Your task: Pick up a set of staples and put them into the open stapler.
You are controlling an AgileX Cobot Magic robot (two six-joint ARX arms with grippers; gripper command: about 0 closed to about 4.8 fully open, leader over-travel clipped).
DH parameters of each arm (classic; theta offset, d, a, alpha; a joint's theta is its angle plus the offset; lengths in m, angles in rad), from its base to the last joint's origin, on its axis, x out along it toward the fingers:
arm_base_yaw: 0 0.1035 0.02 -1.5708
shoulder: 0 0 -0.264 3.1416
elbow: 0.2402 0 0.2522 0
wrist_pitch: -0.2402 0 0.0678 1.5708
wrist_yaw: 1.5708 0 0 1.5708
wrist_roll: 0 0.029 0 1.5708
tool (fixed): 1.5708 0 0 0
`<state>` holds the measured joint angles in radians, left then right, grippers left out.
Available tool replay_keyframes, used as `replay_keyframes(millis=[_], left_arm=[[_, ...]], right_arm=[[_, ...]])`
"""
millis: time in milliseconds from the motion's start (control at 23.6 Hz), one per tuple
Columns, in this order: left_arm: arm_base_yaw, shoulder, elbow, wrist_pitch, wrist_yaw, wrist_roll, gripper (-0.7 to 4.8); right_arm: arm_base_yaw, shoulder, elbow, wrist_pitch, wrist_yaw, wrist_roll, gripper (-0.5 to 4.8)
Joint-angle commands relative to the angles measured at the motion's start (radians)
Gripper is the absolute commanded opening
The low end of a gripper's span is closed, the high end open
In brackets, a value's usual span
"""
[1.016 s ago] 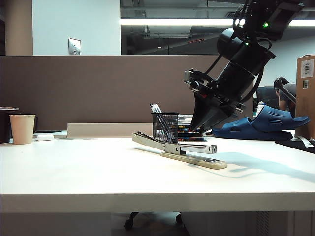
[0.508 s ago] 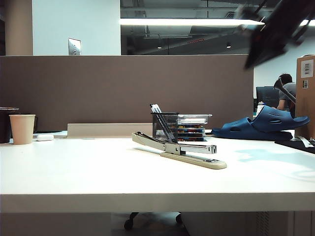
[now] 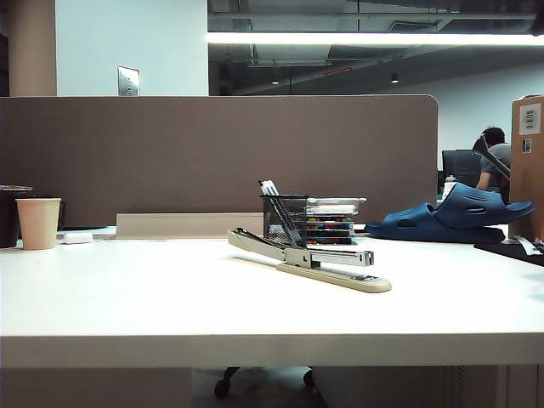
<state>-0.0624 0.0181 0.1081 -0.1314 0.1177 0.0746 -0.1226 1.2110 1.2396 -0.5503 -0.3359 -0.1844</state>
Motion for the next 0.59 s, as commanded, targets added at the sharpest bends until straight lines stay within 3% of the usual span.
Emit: replay_keyframes(millis=[42, 169, 466, 593], left_arm=[[0.002, 0.000, 0.000, 0.015, -0.016, 0.000, -0.06], [0.002, -0.001, 0.000, 0.030, -0.080, -0.003, -0.06], [0.002, -0.002, 0.000, 0.066, -0.069, -0.003, -0.06], [0.001, -0.002, 0.000, 0.065, -0.042, -0.003, -0.06]], right_arm=[[-0.001, -0.118, -0.130, 0.051, -0.007, 0.039, -0.06], [0.000, -0.243, -0.262, 0.060, -0.008, 0.061, -0.06], [0.000, -0.553, -0.553, 0.169, -0.022, 0.166, -0.06], [0.044, -0.643, -0.638, 0.169, -0.018, 0.192, -0.06]])
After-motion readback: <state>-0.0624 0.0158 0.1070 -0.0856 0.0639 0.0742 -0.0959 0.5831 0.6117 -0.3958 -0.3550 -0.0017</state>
